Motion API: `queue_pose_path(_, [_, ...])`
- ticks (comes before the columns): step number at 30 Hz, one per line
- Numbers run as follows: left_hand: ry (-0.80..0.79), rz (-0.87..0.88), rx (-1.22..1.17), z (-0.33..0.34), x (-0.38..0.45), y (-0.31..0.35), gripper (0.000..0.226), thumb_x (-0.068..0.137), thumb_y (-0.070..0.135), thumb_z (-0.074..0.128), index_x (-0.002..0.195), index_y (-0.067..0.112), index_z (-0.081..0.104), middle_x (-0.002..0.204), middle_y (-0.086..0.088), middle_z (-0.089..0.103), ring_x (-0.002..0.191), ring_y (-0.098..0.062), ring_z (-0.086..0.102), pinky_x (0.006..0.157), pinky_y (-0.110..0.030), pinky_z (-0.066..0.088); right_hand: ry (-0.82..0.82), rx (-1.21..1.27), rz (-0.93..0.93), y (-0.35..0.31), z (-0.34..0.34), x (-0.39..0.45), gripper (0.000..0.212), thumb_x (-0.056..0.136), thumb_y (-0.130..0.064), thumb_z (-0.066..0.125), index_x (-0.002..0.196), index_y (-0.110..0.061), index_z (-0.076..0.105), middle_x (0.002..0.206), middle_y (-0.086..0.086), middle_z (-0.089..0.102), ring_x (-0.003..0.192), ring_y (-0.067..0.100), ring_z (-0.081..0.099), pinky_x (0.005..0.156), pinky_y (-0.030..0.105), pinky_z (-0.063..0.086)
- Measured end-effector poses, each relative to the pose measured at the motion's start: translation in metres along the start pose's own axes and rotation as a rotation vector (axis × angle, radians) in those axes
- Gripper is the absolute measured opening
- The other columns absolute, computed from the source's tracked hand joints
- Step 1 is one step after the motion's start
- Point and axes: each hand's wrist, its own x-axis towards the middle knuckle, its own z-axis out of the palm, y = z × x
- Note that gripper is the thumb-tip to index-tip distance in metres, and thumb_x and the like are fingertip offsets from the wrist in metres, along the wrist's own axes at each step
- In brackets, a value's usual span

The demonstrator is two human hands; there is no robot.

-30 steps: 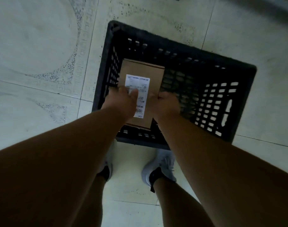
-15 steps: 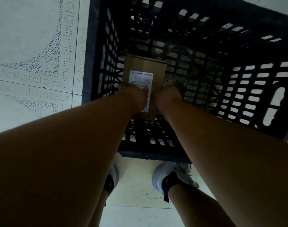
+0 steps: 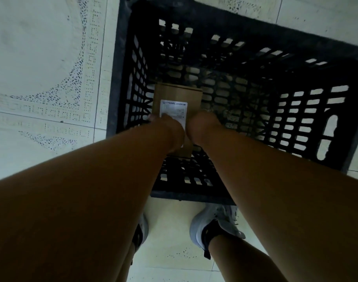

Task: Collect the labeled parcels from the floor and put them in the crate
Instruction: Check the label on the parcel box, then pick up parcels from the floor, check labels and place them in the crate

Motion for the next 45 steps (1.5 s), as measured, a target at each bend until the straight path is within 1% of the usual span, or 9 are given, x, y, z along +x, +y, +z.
queue_pose_path(3, [0.159,0.02,-0.196,-0.026,-0.056,0.007,0.061,0.092,0.008,0.056,0.148,0.01,0.032,0.142,-0.02,0.045,0.121,-0.036,0.053,0.091,-0.041,0.051,0.225,0.293,-0.025,-0.001,-0.028,-0.063,0.038,0.099,-0.015,0.054,0.136,-0.005,0.049,0.142,0.017,0.05,0.128,0.031,0.05,0.1,0.032,0.041])
queue_pose_path(6, [0.358,0.135,-0.263,-0.065,-0.139,0.006,0.052,0.093,0.007,0.046,0.144,0.015,0.038,0.134,-0.017,0.054,0.112,-0.036,0.058,0.075,-0.039,0.045,0.34,0.46,-0.048,-0.005,-0.071,-0.146,0.051,0.093,-0.013,0.059,0.14,-0.007,0.041,0.139,0.019,0.049,0.119,0.033,0.055,0.097,0.04,0.05])
queue_pose_path(11, [0.568,0.267,-0.235,-0.124,-0.319,0.002,0.037,0.094,0.016,0.049,0.13,0.017,0.049,0.12,-0.012,0.059,0.103,-0.032,0.06,0.079,-0.043,0.051,0.469,0.473,-0.153,-0.007,-0.141,-0.327,0.035,0.093,-0.012,0.056,0.127,-0.008,0.049,0.126,0.015,0.054,0.107,0.031,0.058,0.077,0.033,0.045])
queue_pose_path(18, [0.746,0.424,-0.135,-0.216,-0.547,-0.003,0.031,0.1,0.018,0.042,0.129,0.013,0.051,0.121,-0.015,0.058,0.106,-0.035,0.058,0.079,-0.039,0.044,0.593,0.572,-0.298,-0.005,-0.232,-0.56,0.043,0.095,-0.024,0.06,0.134,-0.013,0.046,0.129,0.014,0.049,0.109,0.028,0.056,0.085,0.032,0.048])
queue_pose_path(25, [0.998,0.548,-0.192,-0.264,-0.658,0.02,0.031,0.102,0.031,0.04,0.126,0.019,0.055,0.119,-0.01,0.062,0.101,-0.03,0.06,0.074,-0.033,0.041,0.849,0.588,-0.372,0.025,-0.279,-0.674,0.055,0.09,-0.035,0.067,0.138,-0.022,0.044,0.136,0.006,0.048,0.114,0.02,0.054,0.084,0.026,0.04])
queue_pose_path(32, [0.96,0.837,-0.133,-0.267,-0.7,0.059,0.029,0.099,0.038,0.045,0.121,0.025,0.058,0.11,0.002,0.064,0.082,-0.011,0.052,0.067,-0.028,0.039,1.121,0.768,-0.254,0.058,-0.277,-0.728,0.063,0.087,-0.035,0.071,0.142,-0.029,0.04,0.141,0.001,0.047,0.125,0.019,0.049,0.092,0.028,0.042])
queue_pose_path(36, [0.892,1.052,0.021,-0.256,-0.724,0.097,0.031,0.098,0.043,0.045,0.124,0.029,0.055,0.107,0.009,0.06,0.082,-0.008,0.052,0.068,-0.026,0.038,1.289,1.008,-0.082,0.085,-0.248,-0.761,0.063,0.086,-0.033,0.074,0.139,-0.033,0.041,0.126,-0.008,0.04,0.118,0.014,0.049,0.089,0.025,0.04])
queue_pose_path(41, [0.748,1.292,0.116,-0.205,-0.755,0.16,0.032,0.098,0.042,0.048,0.126,0.026,0.054,0.099,0.012,0.055,0.085,-0.007,0.054,0.071,-0.022,0.038,1.422,1.163,0.174,0.146,-0.194,-0.807,0.066,0.085,-0.037,0.072,0.142,-0.033,0.037,0.143,-0.002,0.034,0.127,0.019,0.046,0.098,0.041,0.05])
queue_pose_path(45, [0.577,1.48,0.181,-0.145,-0.782,0.21,0.031,0.098,0.037,0.05,0.126,0.024,0.054,0.106,0.009,0.057,0.09,-0.008,0.056,0.072,-0.021,0.04,1.527,1.23,0.397,0.205,-0.146,-0.842,0.071,0.084,-0.039,0.072,0.144,-0.028,0.036,0.146,-0.003,0.034,0.13,0.019,0.045,0.097,0.035,0.047])
